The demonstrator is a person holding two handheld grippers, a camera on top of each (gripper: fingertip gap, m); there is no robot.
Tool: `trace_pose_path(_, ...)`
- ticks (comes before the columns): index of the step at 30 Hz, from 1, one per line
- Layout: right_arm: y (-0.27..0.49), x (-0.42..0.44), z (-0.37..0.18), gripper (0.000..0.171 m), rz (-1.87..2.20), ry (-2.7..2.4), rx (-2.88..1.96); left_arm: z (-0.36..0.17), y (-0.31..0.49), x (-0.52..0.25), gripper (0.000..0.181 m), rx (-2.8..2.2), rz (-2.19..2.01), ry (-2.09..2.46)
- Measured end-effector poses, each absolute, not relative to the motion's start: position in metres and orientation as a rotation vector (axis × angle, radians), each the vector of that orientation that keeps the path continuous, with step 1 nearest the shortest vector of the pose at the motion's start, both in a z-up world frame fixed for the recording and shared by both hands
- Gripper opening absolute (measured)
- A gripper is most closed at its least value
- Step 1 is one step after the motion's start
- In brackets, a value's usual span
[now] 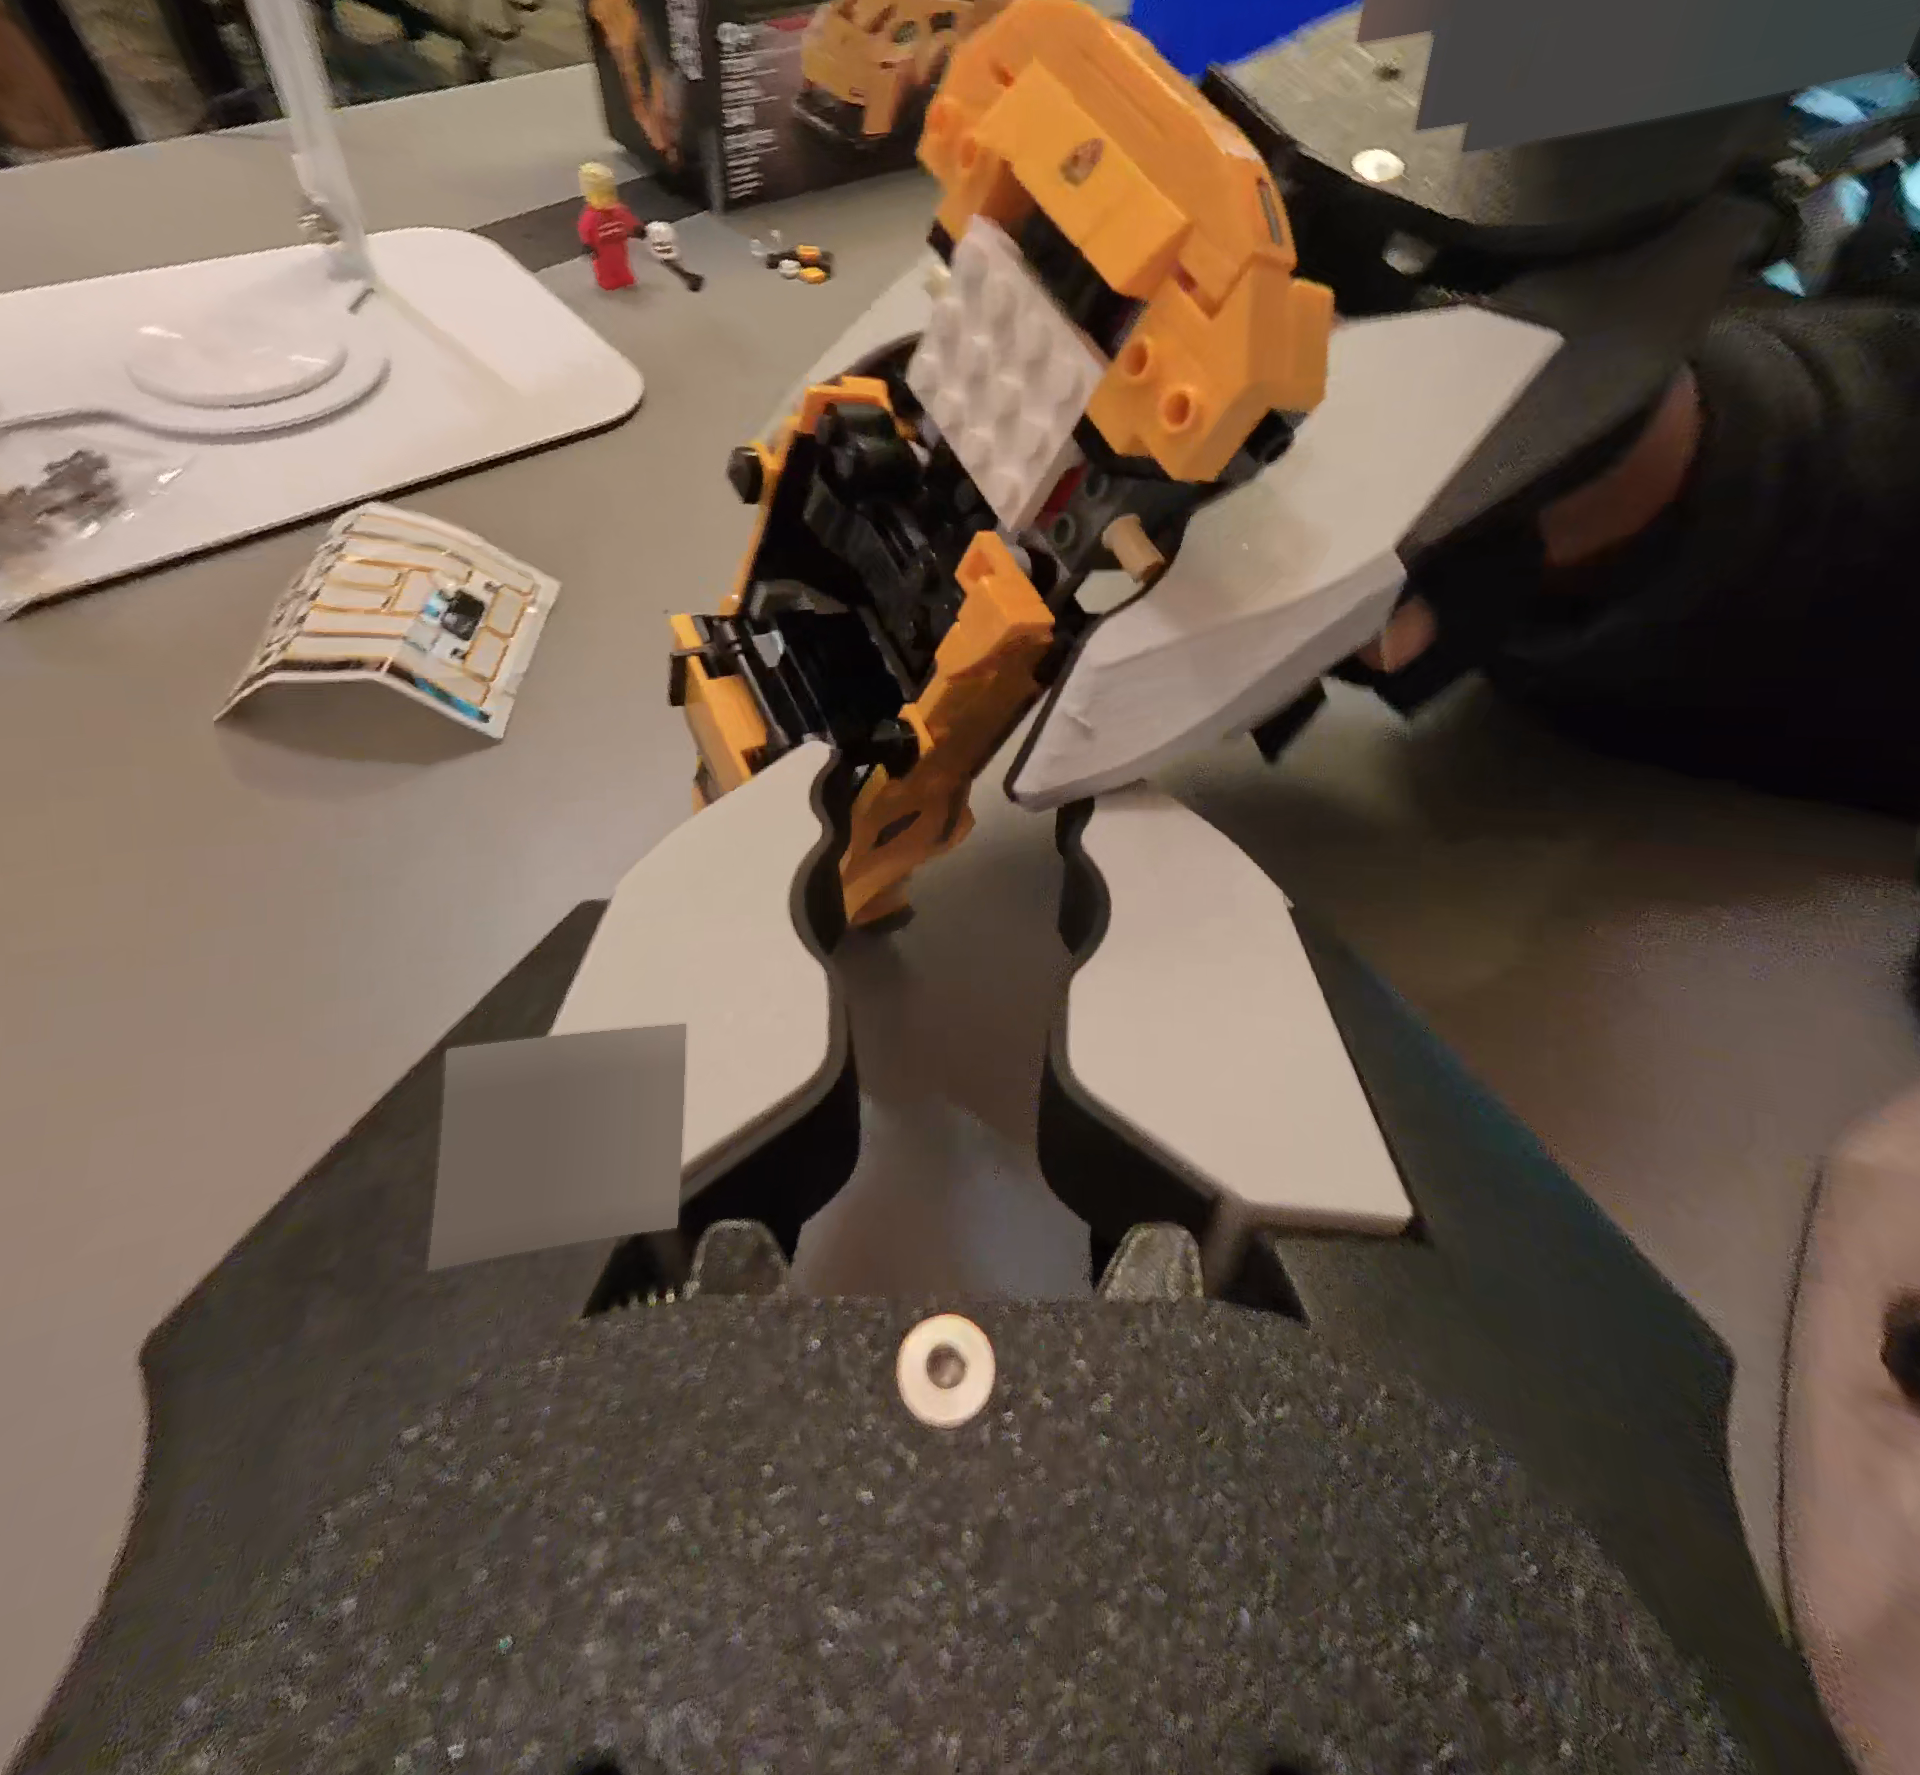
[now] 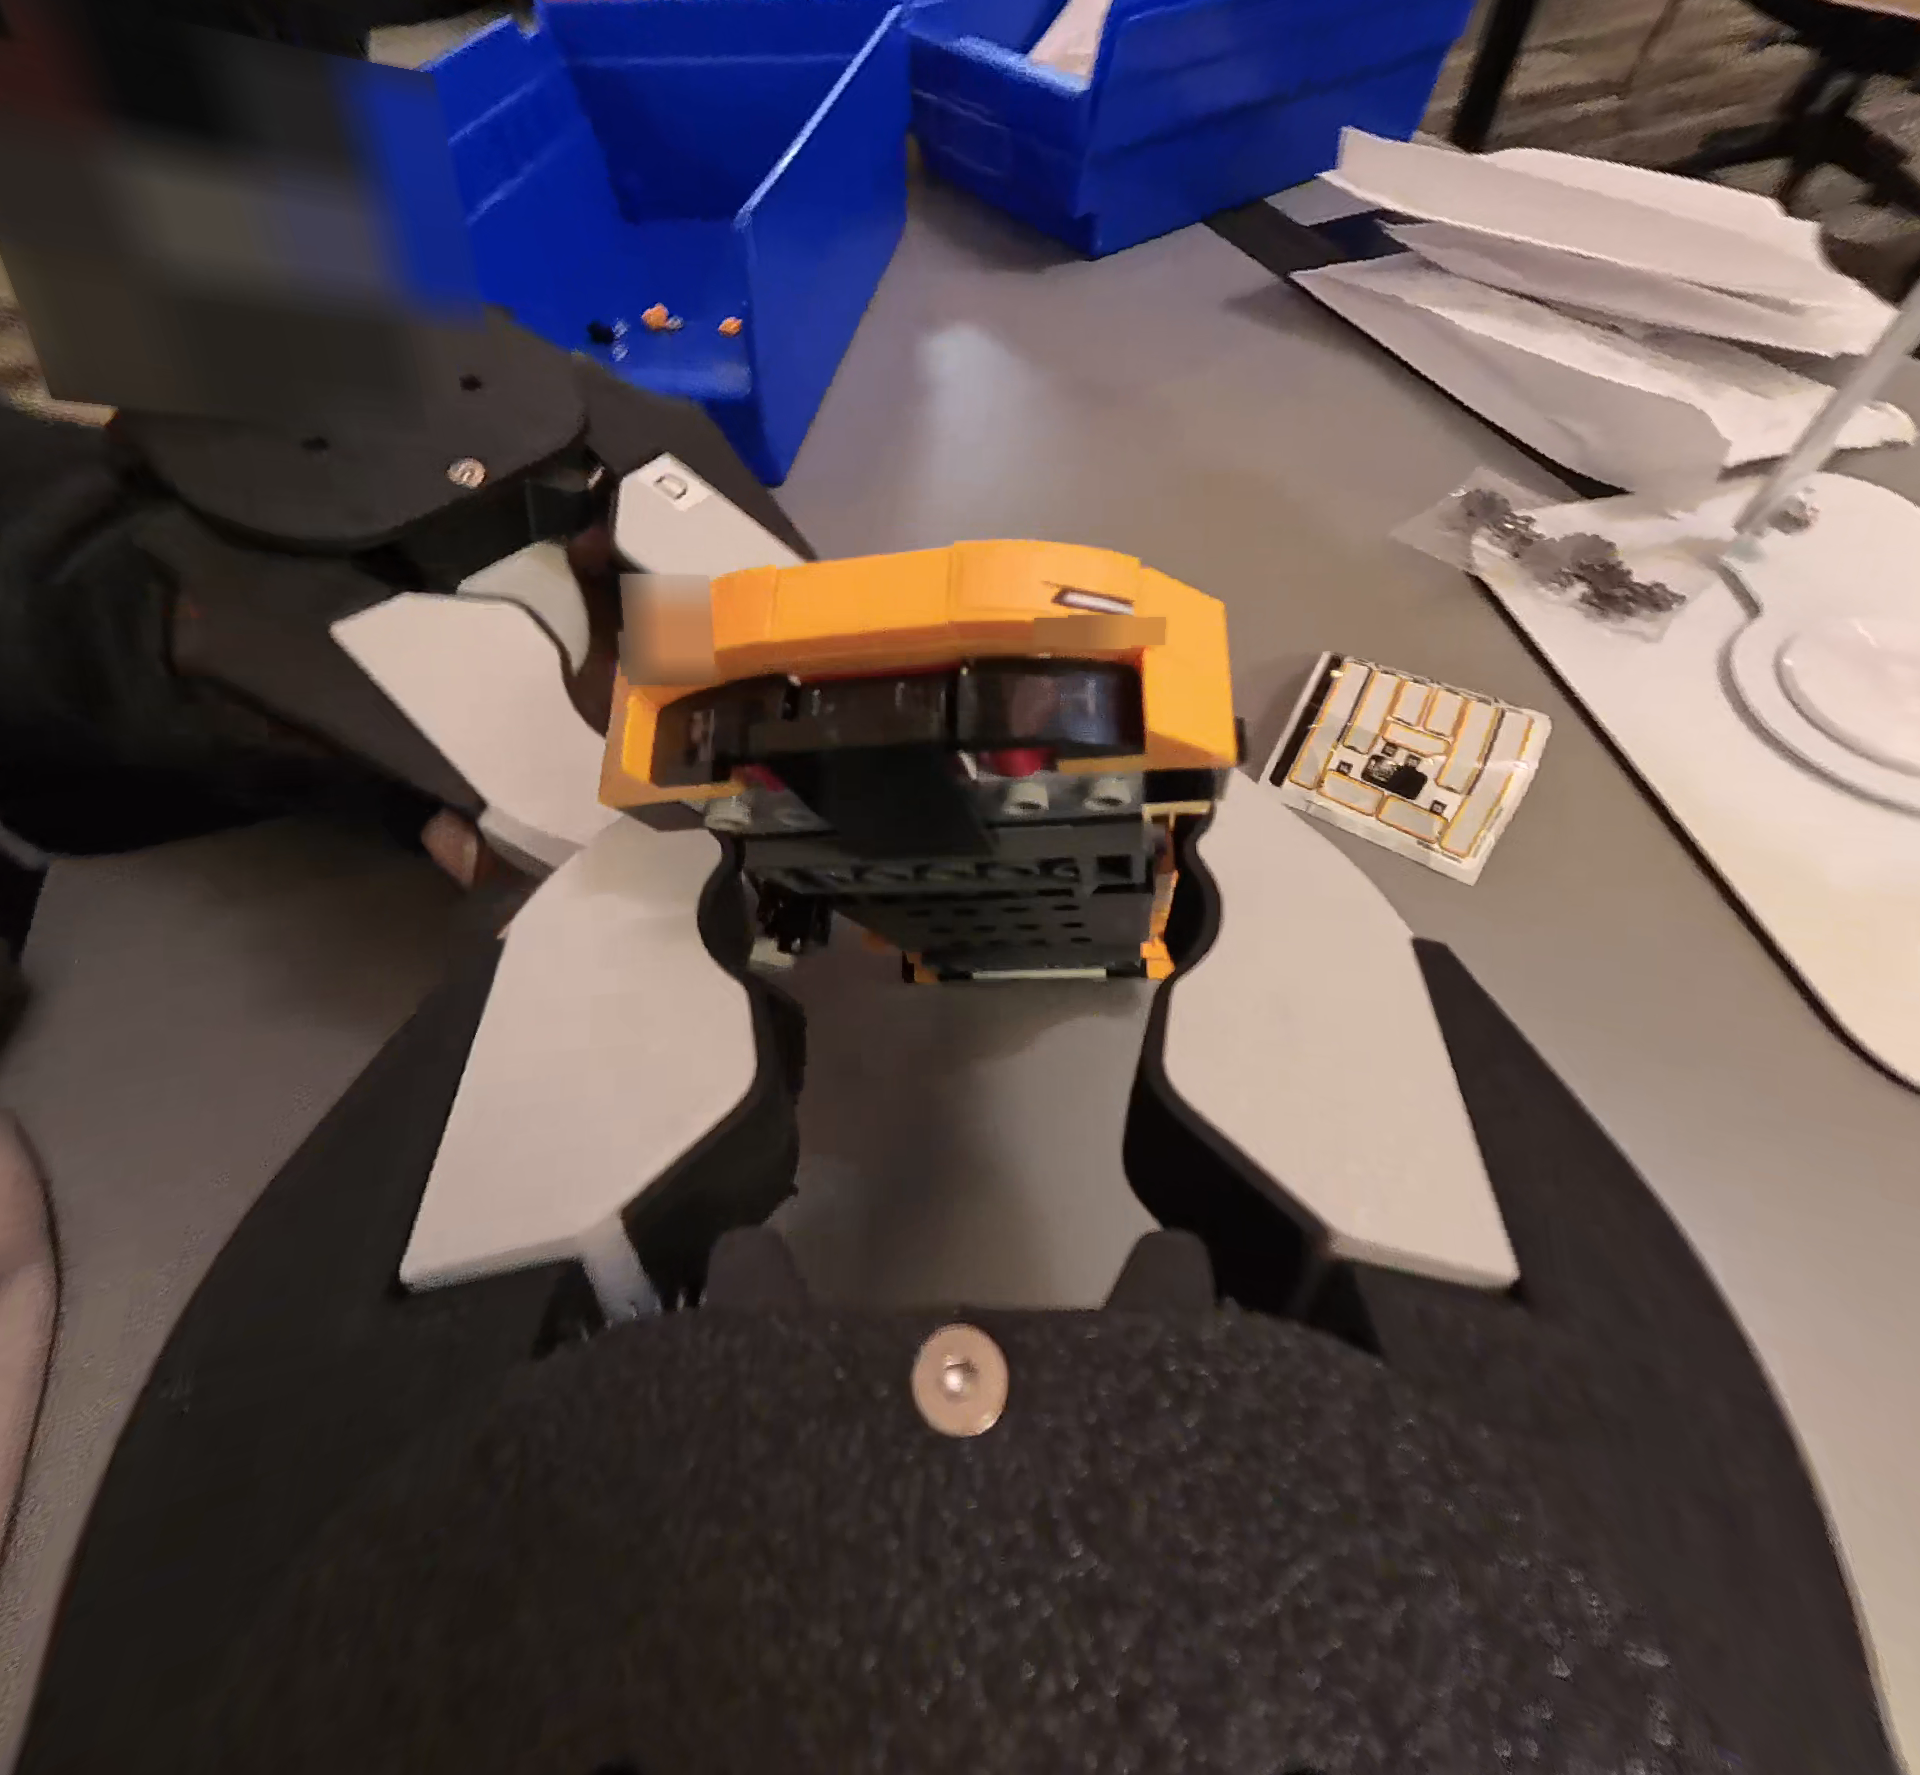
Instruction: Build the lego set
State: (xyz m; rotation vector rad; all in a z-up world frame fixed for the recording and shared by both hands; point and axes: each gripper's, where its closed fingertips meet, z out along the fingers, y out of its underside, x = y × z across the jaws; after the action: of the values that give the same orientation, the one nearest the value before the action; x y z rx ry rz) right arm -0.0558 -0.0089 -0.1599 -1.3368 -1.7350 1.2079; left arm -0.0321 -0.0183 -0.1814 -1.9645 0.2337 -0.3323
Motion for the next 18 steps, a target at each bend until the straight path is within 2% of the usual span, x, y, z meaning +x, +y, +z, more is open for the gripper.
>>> trace_pose_path(3, -0.009, -0.053, -0.161, 0.079, 1.219, -1.836, -1.28, -0.18, -0.025, -0.032, 0.045, -1.942, -0.285, 0.461)
trace_pose_path(4, -0.01, -0.051, -0.162, 0.079, 1.216, -1.88, -1.255, -0.179, -0.026, -0.037, 0.051, -1.926, -0.235, 0.522)
trace_pose_path(5, -0.012, -0.05, -0.162, 0.079, 1.209, -1.925, -1.234, -0.18, -0.026, -0.043, 0.065, -1.92, -0.172, 0.569)
trace_pose_path(7, -0.017, -0.048, -0.162, 0.079, 1.192, -2.013, -1.198, -0.178, -0.025, -0.051, 0.074, -1.91, -0.111, 0.634)
trace_pose_path(12, -0.046, -0.034, -0.161, 0.079, 1.189, -2.302, -1.053, -0.179, -0.027, -0.032, 0.098, -1.868, -0.27, 0.759)
trace_pose_path(14, -0.06, -0.03, -0.159, 0.078, 1.231, -2.352, -0.996, -0.186, -0.032, -0.019, 0.094, -1.87, -0.354, 0.818)
trace_pose_path(16, -0.065, -0.03, -0.158, 0.078, 1.262, -2.334, -0.978, -0.197, -0.037, -0.013, 0.077, -1.895, -0.382, 0.855)
trace_pose_path(18, -0.066, -0.026, -0.156, 0.077, 1.301, -2.31, -0.953, -0.198, -0.038, -0.011, 0.07, -1.875, -0.387, 0.851)
